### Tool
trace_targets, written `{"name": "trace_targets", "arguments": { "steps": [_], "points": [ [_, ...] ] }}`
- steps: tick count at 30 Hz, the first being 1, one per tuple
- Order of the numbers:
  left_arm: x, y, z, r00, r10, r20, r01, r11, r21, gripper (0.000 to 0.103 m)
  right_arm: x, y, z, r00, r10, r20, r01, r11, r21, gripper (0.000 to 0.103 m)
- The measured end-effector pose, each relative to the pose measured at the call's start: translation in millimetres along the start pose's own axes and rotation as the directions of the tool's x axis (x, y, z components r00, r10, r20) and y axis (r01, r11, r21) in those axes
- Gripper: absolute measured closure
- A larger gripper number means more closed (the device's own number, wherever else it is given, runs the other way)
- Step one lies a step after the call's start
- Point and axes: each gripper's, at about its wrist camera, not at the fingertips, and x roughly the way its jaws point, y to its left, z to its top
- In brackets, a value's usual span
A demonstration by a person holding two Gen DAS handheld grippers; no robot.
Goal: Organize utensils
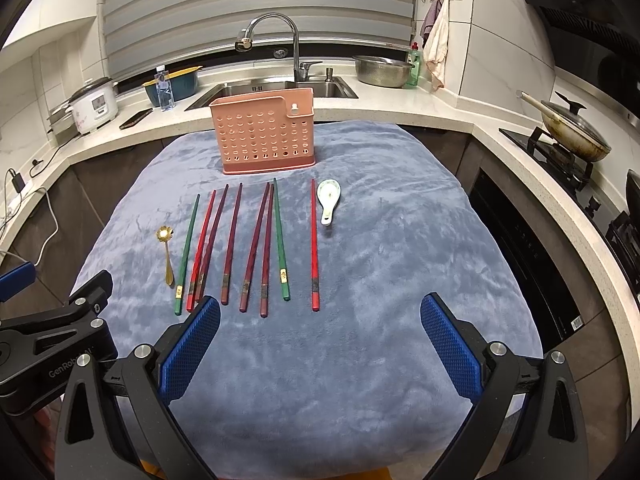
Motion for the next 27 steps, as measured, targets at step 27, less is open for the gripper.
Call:
{"name": "trace_targets", "arguments": {
  "steps": [27],
  "points": [
    [14.4,-10.1,-3.5,1.000,-0.009,-0.015,0.009,1.000,0.007,0.007,12.8,-3.5,3.0,1.000,-0.006,-0.023,0.006,1.000,0.012,0.007]
  ]
}}
